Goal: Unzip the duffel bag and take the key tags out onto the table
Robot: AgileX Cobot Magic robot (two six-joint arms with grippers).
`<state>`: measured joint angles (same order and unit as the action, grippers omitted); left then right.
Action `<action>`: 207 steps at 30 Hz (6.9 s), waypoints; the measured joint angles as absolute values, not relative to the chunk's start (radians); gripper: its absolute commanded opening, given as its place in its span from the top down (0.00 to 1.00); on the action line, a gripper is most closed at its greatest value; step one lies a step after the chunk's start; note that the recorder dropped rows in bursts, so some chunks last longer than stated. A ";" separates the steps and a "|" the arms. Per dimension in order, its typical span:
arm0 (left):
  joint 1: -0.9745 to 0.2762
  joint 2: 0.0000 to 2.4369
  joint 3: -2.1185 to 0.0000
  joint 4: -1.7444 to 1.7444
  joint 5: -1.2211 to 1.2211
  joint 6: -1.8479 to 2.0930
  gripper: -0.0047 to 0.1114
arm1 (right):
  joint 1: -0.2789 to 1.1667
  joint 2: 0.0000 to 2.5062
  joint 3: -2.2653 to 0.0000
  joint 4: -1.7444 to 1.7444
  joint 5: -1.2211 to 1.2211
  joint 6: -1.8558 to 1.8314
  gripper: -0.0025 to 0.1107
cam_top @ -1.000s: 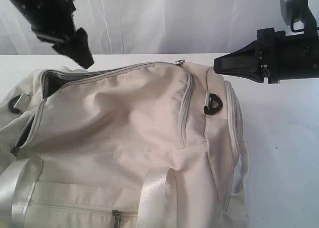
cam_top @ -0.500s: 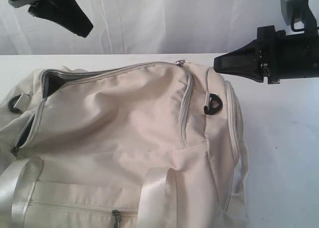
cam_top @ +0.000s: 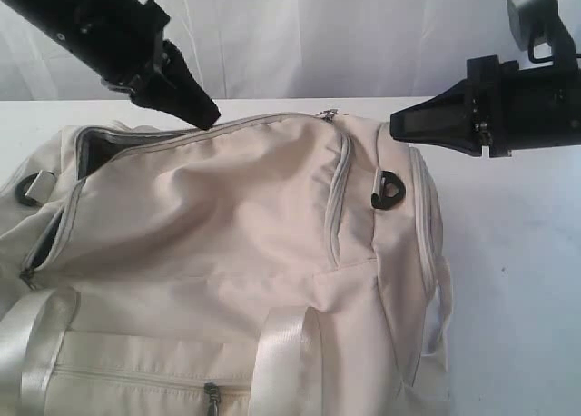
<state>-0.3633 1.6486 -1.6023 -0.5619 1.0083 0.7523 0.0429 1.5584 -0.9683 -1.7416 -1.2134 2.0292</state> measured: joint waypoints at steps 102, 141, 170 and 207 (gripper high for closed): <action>-0.363 1.743 -1.600 -0.694 1.125 0.804 0.96 | 0.211 1.826 -1.546 -1.705 0.085 1.284 0.98; -0.363 1.743 -1.600 -0.730 1.125 0.807 0.96 | 0.300 2.184 -1.881 0.943 1.188 -0.584 0.46; -0.363 1.743 -1.600 -0.730 1.125 0.807 0.96 | 0.291 2.127 -1.915 0.886 1.216 -0.616 0.98; -0.363 1.743 -1.600 -0.736 1.125 0.788 0.96 | 0.268 1.719 -1.464 0.730 1.210 -0.614 0.98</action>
<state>-0.3633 1.7434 -1.6003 -0.7359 1.1248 0.7879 0.2675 1.7188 -1.4640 0.7302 1.2104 -0.6140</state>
